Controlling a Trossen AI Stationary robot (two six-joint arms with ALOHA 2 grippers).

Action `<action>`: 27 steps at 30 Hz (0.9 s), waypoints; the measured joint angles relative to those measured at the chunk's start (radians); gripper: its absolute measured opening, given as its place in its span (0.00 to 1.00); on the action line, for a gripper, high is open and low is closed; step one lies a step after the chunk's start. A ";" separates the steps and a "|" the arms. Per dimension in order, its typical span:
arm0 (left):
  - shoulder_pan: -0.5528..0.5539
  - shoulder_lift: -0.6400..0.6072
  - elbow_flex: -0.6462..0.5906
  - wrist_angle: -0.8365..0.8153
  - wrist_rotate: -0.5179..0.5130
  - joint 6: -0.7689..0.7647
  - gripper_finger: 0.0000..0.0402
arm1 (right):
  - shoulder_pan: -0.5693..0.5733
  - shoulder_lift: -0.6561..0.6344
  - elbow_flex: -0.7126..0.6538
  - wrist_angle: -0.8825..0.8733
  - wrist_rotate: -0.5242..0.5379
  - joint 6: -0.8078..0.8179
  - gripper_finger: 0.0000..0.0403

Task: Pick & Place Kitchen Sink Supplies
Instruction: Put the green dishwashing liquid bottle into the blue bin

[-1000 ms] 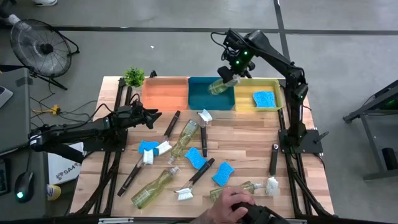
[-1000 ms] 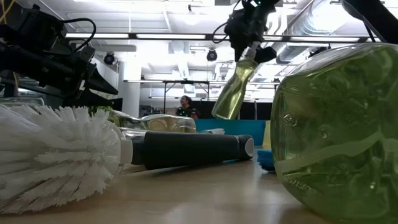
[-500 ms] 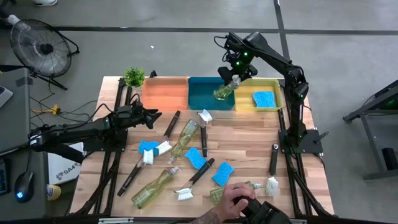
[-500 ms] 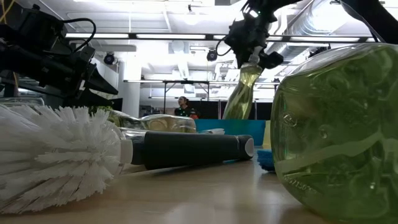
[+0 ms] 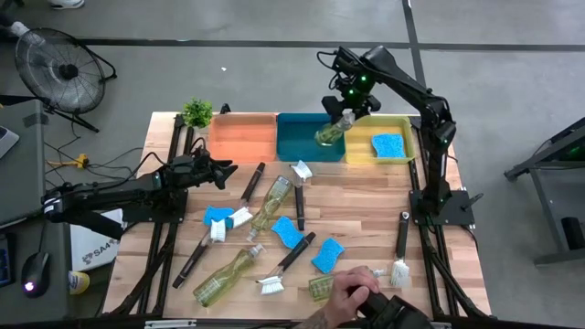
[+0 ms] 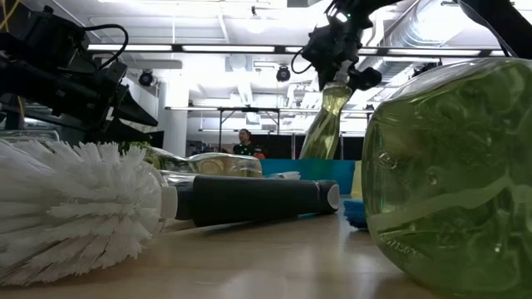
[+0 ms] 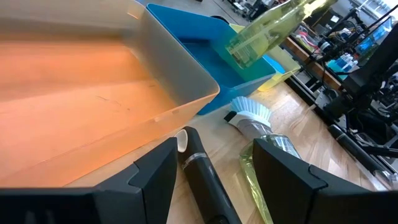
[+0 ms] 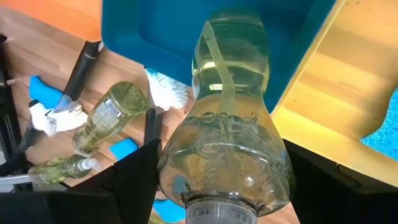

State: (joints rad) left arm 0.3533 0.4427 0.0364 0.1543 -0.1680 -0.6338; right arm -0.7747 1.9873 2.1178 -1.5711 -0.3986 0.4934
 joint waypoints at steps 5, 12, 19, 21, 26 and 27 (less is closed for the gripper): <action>0.000 0.000 0.000 0.000 0.000 0.000 0.51 | -0.012 -0.026 -0.045 0.005 0.003 -0.005 0.70; 0.000 0.000 0.000 0.000 0.000 0.000 0.51 | -0.018 -0.152 -0.214 -0.003 0.001 0.001 0.70; 0.000 0.000 0.000 0.000 0.000 0.000 0.51 | -0.017 -0.164 -0.236 0.002 0.013 -0.001 0.70; 0.000 0.000 0.000 0.000 0.000 0.000 0.51 | -0.017 -0.163 -0.236 0.001 0.010 -0.003 0.70; 0.000 0.000 0.000 0.000 0.000 0.000 0.51 | -0.017 -0.162 -0.236 0.001 0.010 -0.024 0.70; 0.000 0.000 0.000 0.000 0.000 0.000 0.51 | -0.017 -0.162 -0.236 0.001 0.010 -0.025 0.70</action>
State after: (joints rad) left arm 0.3531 0.4427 0.0361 0.1543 -0.1680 -0.6342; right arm -0.7918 1.8252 1.8820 -1.5703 -0.3883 0.4683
